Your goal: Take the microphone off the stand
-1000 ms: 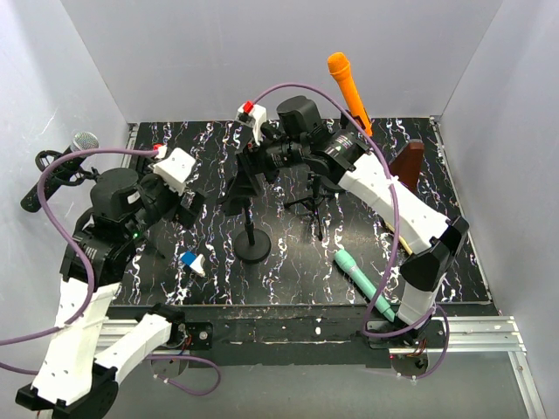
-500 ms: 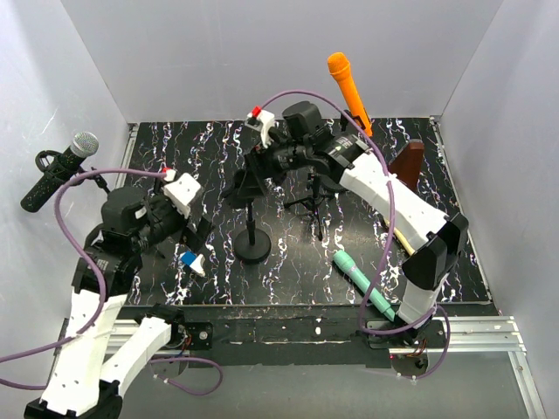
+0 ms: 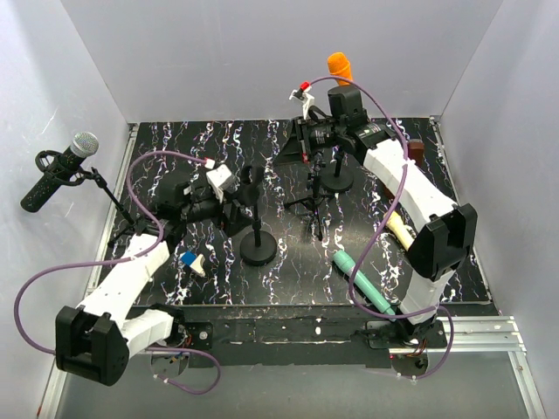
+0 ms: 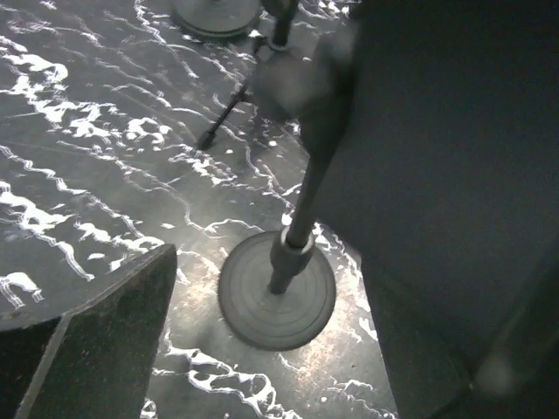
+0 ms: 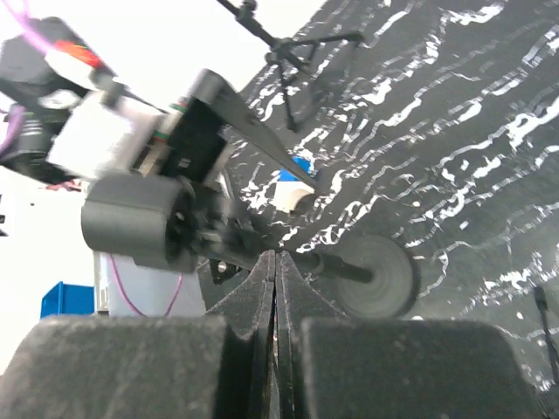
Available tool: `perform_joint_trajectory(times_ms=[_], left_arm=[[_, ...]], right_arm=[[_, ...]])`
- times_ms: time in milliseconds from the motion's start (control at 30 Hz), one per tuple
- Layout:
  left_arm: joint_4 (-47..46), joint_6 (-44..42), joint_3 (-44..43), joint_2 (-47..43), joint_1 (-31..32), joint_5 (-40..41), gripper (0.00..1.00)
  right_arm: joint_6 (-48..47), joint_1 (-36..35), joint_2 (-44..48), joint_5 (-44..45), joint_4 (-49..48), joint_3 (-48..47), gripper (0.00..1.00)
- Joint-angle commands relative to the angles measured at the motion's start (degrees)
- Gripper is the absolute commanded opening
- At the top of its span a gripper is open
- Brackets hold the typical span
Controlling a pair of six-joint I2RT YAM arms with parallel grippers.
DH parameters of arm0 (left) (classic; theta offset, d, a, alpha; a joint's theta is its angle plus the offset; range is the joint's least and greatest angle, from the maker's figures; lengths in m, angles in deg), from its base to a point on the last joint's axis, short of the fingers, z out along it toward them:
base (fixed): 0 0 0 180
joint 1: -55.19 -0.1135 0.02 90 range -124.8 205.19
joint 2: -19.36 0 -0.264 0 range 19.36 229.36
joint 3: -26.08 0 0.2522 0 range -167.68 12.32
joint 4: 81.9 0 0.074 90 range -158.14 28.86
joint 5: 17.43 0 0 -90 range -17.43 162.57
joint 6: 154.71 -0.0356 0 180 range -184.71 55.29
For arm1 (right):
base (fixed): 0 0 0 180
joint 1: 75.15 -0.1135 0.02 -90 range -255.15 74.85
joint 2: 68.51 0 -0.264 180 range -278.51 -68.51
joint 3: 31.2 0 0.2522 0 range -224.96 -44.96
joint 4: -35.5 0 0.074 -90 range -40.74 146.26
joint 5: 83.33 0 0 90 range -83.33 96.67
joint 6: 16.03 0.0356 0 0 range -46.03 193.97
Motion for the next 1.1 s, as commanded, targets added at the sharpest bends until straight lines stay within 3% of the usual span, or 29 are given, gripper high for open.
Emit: perform_joint_trajectory(times_ms=[0,100,267,400,633,800,1067], left_arm=[[-16.1,4.0,4.8,2.0,-0.2,-0.6,0.85],[-18.2,6.1,3.4,4.2,-0.1,-0.2,0.84],[-16.1,5.8,2.3,3.5,-0.2,-0.5,0.84],[-11.2,5.7,2.6,0.7,-0.2,0.6,0.84],[-3.4,3.6,1.4,-2.6,-0.3,3.1,0.84],[0.7,2.5,-0.2,-2.5,-0.2,3.5,0.85],[8.0,-0.5,-4.1,-1.6,-0.3,7.6,0.86]], right_arm=[[3.6,-1.0,-0.2,-6.8,-6.4,-4.2,0.03],[1.6,-1.7,0.6,-6.6,-5.3,-4.5,0.07],[-3.9,-2.1,2.9,-7.9,-3.6,-1.1,0.39],[-7.9,-1.1,3.8,-10.8,-3.5,2.3,0.55],[-11.5,0.0,5.7,-11.7,-6.8,8.4,0.57],[-9.5,-0.8,10.4,-9.7,-18.6,16.9,0.62],[-15.4,-4.6,7.4,-11.1,-25.4,18.3,0.64]])
